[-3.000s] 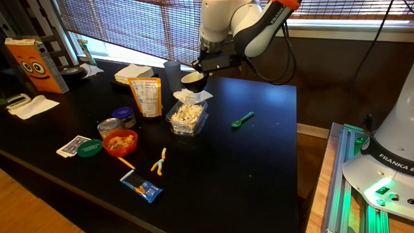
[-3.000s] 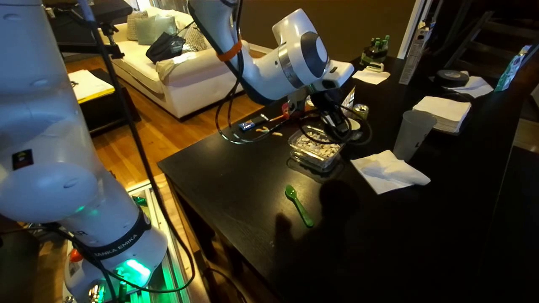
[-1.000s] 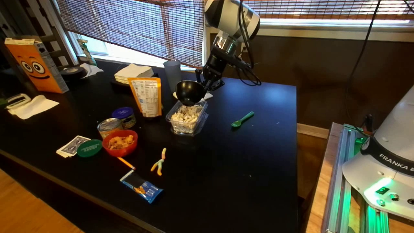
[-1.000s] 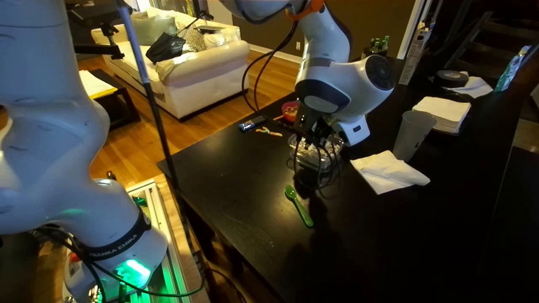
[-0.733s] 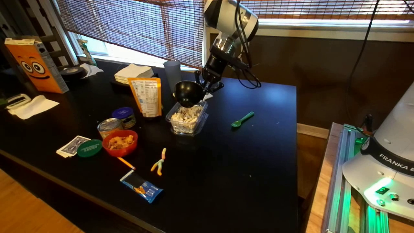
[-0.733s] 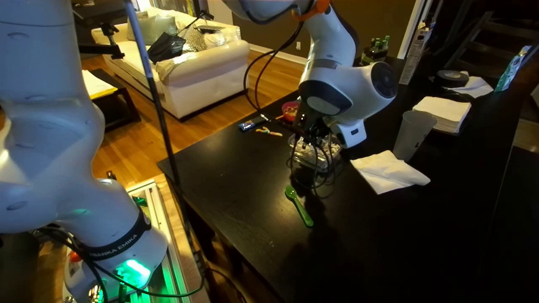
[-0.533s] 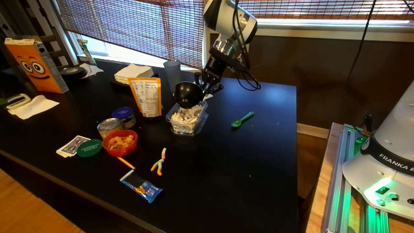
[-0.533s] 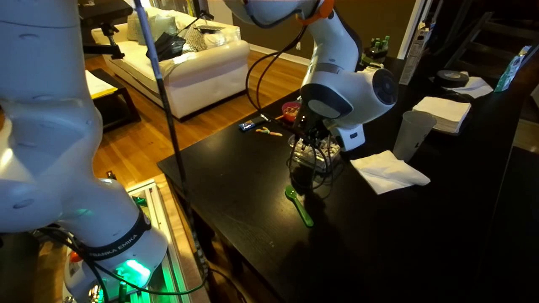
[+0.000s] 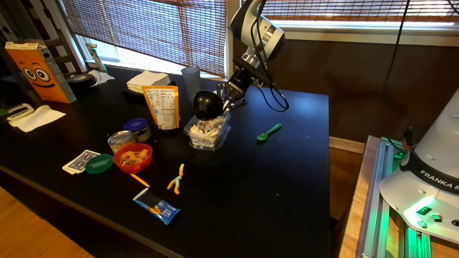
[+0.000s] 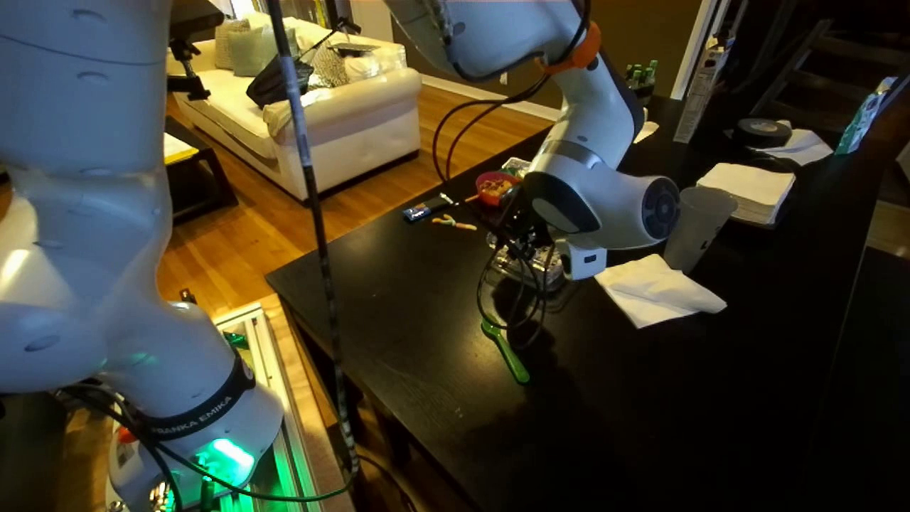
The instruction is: Empty the black bowl into the clear container with grains in it then place the black bowl back
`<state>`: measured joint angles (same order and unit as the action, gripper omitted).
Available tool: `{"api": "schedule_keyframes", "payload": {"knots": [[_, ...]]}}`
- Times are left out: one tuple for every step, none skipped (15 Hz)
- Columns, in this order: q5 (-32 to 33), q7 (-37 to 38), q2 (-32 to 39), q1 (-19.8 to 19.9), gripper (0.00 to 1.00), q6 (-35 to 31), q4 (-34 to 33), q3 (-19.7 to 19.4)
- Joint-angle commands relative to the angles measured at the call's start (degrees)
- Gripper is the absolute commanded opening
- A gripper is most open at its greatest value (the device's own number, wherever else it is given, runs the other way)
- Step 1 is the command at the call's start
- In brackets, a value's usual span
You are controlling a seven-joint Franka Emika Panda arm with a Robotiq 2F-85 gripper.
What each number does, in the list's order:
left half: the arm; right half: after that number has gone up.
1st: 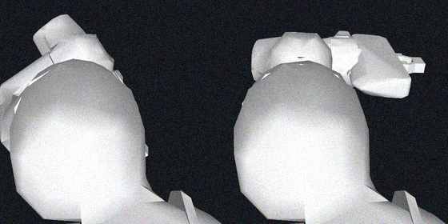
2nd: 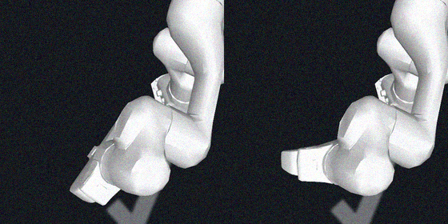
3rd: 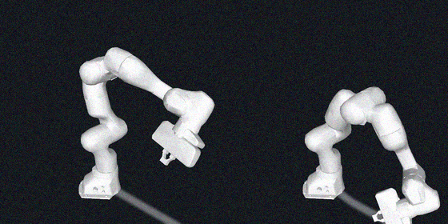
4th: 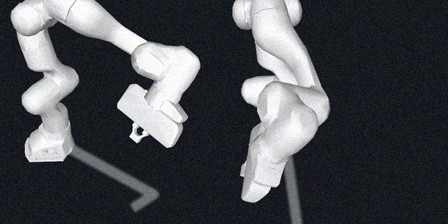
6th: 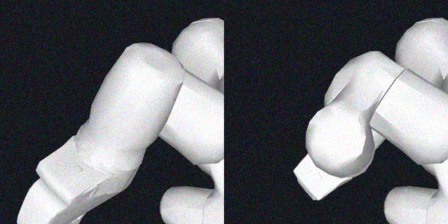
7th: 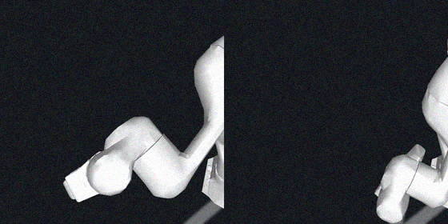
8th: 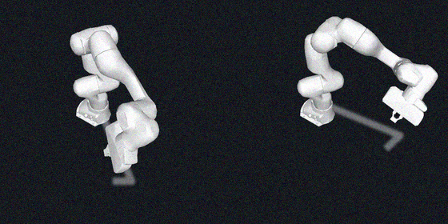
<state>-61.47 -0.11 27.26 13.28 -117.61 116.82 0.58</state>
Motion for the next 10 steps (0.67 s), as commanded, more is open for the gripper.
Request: {"api": "schedule_keyframes", "payload": {"knots": [[-6.13, -1.58, 3.40, 0.63, 0.02, 7.31, -3.08, -1.38], [-7.50, -1.53, 4.03, 0.64, 0.02, 8.70, -3.39, -1.69], [-9.59, -2.04, 4.60, 0.95, 0.02, 10.63, -3.70, -1.81], [-10.73, -2.16, 5.14, 0.74, 0.02, 11.81, -3.97, -2.21], [-11.90, -2.40, 5.56, 0.65, 0.02, 13.03, -4.16, -2.54], [-12.42, -2.67, 5.99, 0.38, 0.02, 13.73, -4.32, -3.03], [-13.02, -2.79, 6.35, 0.29, 0.02, 14.58, -4.48, -3.41], [-13.39, -2.87, 6.66, 0.17, 0.02, 15.05, -4.57, -3.77], [-13.84, -3.12, 7.07, 0.35, 0.02, 16.12, -4.77, -3.93], [-14.54, -3.33, 7.32, 0.39, 0.02, 16.77, -4.81, -4.11]]}}
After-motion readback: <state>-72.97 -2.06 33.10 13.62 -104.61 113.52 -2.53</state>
